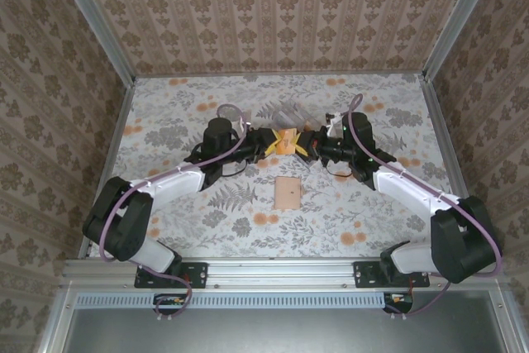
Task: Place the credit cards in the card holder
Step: Pick up the credit card from the storage box, then open the card holder at the center of the table.
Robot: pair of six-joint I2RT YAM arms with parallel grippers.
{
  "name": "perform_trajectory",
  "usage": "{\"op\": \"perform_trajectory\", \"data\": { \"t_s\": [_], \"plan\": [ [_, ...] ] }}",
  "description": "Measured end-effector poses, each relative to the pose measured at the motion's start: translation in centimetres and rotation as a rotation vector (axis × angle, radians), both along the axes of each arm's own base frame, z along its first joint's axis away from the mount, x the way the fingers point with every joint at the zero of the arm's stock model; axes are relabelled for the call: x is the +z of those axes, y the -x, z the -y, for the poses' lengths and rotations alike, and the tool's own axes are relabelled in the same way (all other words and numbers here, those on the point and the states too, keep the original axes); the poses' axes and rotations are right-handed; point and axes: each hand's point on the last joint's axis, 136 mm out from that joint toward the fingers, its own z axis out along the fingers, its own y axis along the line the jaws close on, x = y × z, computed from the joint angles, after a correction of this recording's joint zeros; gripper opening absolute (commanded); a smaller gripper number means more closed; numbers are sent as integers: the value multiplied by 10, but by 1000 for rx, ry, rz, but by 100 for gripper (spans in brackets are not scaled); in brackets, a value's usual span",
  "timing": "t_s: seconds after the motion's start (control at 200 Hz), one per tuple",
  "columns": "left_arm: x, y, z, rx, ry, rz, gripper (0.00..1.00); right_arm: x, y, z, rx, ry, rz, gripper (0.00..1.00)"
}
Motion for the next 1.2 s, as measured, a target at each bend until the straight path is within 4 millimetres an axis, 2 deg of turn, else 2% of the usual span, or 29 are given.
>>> {"op": "perform_trajectory", "data": {
  "t_s": [0.115,0.22,0.3,0.435,0.57,0.745,0.97,1.2],
  "plan": [
    [-20,3,-5,3,-72,-37,54,-14,5,7,-44,64,-48,7],
    [-45,10,-17,22,-186,-87,56,-27,16,16,-91,154,-89,7],
    [-56,15,-29,36,-265,-100,57,-37,24,22,-116,225,-121,6],
    [-66,27,-47,49,-390,-86,58,-52,33,27,-141,342,-158,6],
    [-77,38,-58,42,-492,-81,58,-59,43,23,-124,437,-165,6],
    [-88,46,-64,37,-569,-78,59,-71,49,10,-84,564,-154,6],
    [-99,55,-70,21,-650,-73,59,-99,55,-4,-21,741,-154,5],
    [-104,57,-75,17,-692,-63,61,-124,59,4,1,863,-179,5]
  ]
}}
